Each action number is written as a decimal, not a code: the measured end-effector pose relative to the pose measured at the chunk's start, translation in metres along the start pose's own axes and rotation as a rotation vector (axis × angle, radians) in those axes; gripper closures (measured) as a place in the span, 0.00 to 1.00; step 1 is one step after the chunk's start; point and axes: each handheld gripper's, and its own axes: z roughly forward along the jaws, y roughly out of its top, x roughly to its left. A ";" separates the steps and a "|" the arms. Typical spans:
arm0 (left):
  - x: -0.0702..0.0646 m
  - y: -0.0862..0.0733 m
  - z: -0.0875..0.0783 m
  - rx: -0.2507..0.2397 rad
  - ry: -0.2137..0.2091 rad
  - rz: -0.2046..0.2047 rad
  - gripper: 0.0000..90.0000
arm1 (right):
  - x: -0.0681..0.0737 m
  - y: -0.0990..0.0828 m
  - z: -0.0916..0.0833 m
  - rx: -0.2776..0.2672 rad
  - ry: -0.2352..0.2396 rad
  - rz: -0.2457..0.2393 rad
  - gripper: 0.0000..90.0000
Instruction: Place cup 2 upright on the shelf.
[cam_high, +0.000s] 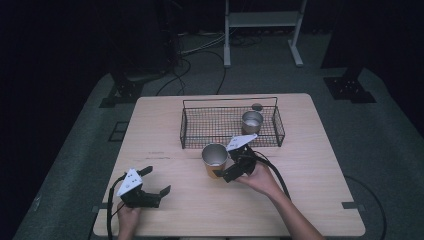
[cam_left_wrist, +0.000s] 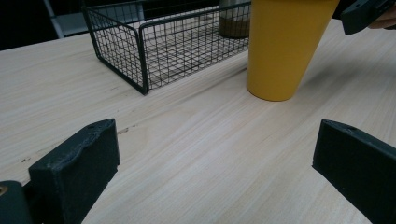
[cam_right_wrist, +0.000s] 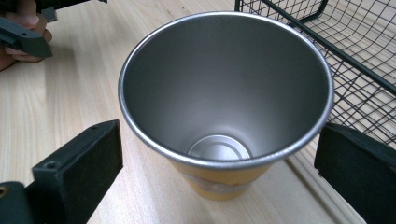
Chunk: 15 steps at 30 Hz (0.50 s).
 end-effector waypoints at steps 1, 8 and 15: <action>0.000 0.000 0.000 0.000 0.000 0.000 0.00 | 0.000 0.000 0.001 0.004 0.001 0.000 0.01; 0.000 0.000 0.000 0.000 0.000 0.000 0.00 | -0.003 0.003 0.009 0.014 0.003 0.006 0.01; 0.000 0.000 0.000 -0.001 0.000 -0.001 0.00 | -0.003 0.009 0.016 0.048 0.005 -0.018 0.04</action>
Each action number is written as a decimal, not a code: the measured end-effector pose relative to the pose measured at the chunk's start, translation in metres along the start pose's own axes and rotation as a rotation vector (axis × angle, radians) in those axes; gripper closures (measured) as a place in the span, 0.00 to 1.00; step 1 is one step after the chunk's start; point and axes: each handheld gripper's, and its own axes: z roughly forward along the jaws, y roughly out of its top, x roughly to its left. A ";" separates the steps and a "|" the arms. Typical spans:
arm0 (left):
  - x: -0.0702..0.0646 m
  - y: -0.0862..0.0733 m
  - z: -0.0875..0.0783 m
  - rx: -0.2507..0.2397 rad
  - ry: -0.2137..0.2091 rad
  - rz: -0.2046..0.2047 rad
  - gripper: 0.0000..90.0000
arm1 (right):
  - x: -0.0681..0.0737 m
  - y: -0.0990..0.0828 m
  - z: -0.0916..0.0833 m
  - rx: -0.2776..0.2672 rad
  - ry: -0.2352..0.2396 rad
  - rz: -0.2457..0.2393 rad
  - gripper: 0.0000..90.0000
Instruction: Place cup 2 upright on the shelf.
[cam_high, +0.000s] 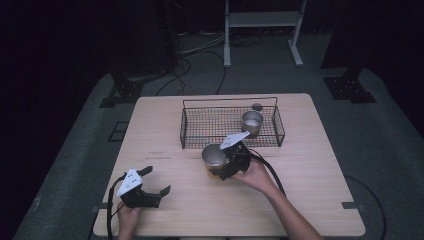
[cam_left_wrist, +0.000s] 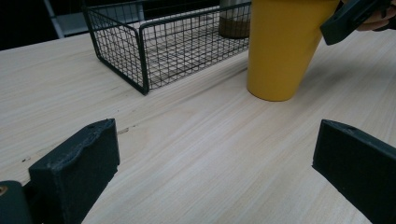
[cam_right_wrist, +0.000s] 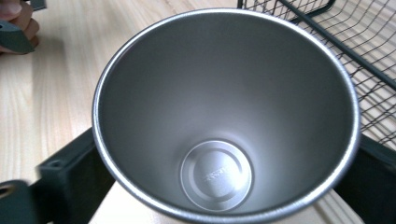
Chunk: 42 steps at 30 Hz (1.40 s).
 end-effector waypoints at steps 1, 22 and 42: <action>0.000 0.000 0.000 0.000 0.000 -0.001 0.00 | -0.001 0.000 0.000 0.002 0.010 0.004 0.07; 0.000 0.000 0.000 -0.002 0.001 -0.001 0.00 | 0.001 0.002 -0.002 0.005 -0.009 -0.045 0.17; 0.000 0.000 0.000 -0.001 0.000 0.004 0.00 | -0.009 0.012 -0.040 -0.015 0.014 -0.036 0.17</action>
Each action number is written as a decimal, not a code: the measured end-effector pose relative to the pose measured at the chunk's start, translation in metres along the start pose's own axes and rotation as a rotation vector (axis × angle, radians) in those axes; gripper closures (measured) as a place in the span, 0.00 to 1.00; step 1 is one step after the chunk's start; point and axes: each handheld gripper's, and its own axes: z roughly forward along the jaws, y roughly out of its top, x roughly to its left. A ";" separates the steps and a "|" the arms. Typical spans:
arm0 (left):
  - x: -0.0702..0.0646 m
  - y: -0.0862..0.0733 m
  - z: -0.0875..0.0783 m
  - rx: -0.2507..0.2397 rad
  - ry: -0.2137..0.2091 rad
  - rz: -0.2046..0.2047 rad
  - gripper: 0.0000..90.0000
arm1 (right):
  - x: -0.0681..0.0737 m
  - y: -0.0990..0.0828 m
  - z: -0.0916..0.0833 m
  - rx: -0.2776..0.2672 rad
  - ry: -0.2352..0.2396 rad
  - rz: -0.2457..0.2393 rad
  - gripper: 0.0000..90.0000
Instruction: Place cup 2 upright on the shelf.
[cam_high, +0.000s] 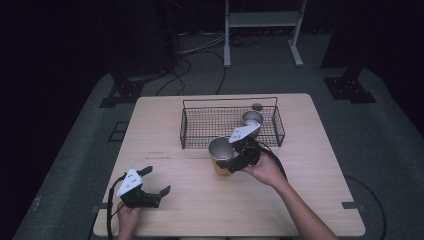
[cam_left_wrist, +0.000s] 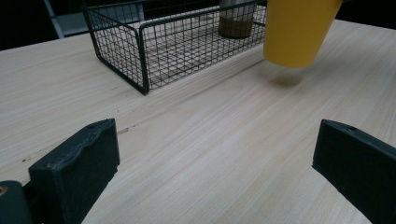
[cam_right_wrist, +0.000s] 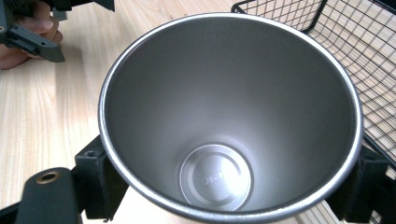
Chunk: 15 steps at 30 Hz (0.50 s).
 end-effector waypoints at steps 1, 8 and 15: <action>0.000 0.000 0.000 0.000 0.000 -0.003 0.00 | -0.002 0.000 -0.002 0.006 0.001 0.007 0.17; 0.000 0.000 0.000 0.000 0.000 -0.001 0.00 | -0.007 0.007 -0.013 -0.001 -0.006 -0.004 0.17; 0.000 0.000 0.000 -0.001 0.000 -0.003 0.00 | -0.013 0.018 -0.026 -0.017 -0.001 0.010 0.17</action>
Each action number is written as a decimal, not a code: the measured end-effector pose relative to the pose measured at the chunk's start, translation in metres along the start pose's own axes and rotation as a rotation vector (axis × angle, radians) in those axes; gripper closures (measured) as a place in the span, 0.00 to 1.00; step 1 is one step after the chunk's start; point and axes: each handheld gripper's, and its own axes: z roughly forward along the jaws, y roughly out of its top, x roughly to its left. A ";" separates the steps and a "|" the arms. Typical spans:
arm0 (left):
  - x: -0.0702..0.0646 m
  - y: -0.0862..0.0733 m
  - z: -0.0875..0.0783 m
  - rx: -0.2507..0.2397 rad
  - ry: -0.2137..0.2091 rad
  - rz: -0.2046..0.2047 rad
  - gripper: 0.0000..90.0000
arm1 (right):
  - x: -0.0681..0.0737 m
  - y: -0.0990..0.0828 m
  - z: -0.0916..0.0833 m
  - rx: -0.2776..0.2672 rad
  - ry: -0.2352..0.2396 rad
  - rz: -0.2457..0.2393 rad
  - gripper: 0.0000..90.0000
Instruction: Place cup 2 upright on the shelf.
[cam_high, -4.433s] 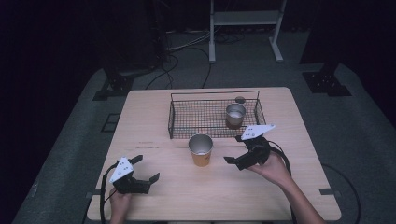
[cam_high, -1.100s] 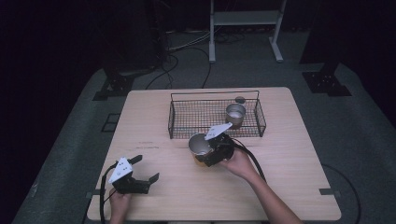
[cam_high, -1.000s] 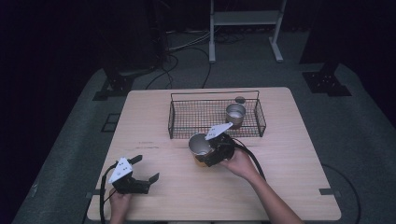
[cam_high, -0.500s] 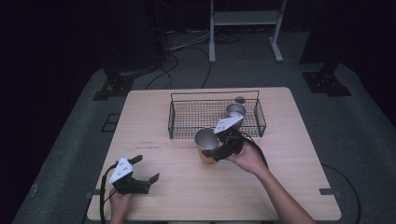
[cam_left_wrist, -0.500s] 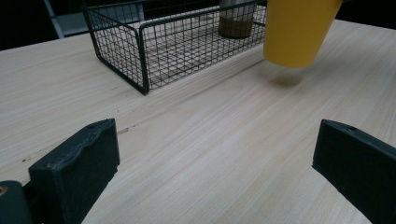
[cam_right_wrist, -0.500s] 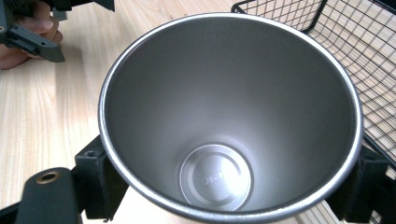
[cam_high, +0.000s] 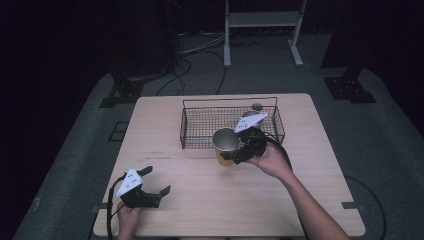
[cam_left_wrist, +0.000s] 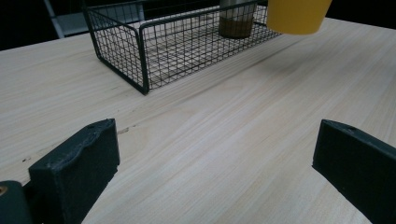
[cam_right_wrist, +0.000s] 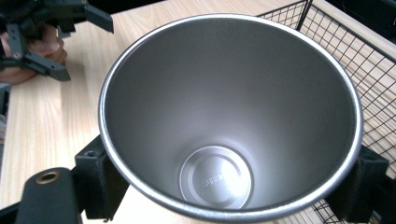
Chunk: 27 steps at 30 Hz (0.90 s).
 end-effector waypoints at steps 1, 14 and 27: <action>0.000 0.000 0.000 0.000 0.000 0.000 0.00 | -0.001 0.001 -0.001 0.000 -0.001 -0.001 0.17; 0.000 0.000 0.000 0.001 0.001 0.003 0.00 | -0.011 0.020 -0.013 -0.014 0.001 0.004 0.17; 0.000 0.000 0.000 -0.003 0.002 -0.003 0.00 | -0.025 0.042 -0.014 -0.029 -0.014 0.017 0.17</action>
